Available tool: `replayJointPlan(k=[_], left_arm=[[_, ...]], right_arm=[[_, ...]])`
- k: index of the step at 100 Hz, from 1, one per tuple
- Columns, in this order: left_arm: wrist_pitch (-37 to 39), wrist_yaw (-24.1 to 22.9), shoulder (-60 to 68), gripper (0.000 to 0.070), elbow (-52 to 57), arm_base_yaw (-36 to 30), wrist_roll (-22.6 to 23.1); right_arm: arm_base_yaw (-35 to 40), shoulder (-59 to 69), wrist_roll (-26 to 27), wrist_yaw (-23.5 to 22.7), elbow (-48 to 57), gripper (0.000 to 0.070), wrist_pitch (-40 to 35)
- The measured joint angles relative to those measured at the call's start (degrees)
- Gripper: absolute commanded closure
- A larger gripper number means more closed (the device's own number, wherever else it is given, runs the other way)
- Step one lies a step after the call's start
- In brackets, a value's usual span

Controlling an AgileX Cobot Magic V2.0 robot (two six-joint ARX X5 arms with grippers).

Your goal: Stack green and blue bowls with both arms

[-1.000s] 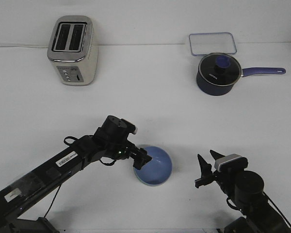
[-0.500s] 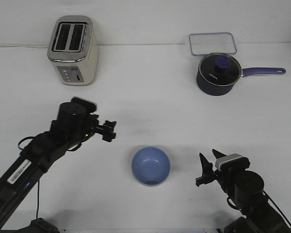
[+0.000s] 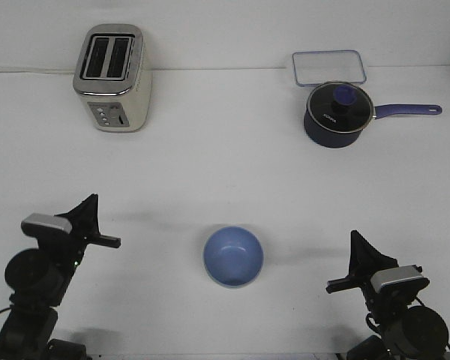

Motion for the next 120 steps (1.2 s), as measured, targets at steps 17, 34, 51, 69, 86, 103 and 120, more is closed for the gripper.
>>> replayJointPlan(k=[17,34,51,69,86,103,120], left_arm=[[-0.1,-1.3,-6.9,0.0685,-5.3,1.4,0.0],[1.6,-1.3,-8.7,0.0685,-5.2,1.3,0.0],[2.3,-1.3,-9.5,0.0685,-5.2,1.3,-0.1],[2.2,-1.3,-9.5,0.0685,-5.2,1.3,-0.2],[2.2,-1.3,-9.5,0.0685,-5.2,1.3,-0.2],[1.9,-1.3,-10.1,0.0685,-5.2,1.4,0.5],[3.0,-0.1,-13.6,0.0685,-8.9,3.9,1.1]], right_arm=[[0.0,-0.1,-0.4,1.0,-1.1,0.07,0.4],[0.0,-0.1,-0.4,0.9,-1.1,0.07,1.6],[0.0,-0.1,-0.4,0.9,-1.1,0.07,1.6],[0.0,-0.1,-0.4,0.9,-1.1,0.07,1.6],[0.0,-0.1,-0.4,0.9,-1.1,0.07,1.6],[0.0,-0.1,-0.4,0.9,-1.1,0.07,1.6],[0.0,-0.1,-0.4,0.9,-1.1,0.07,1.6]])
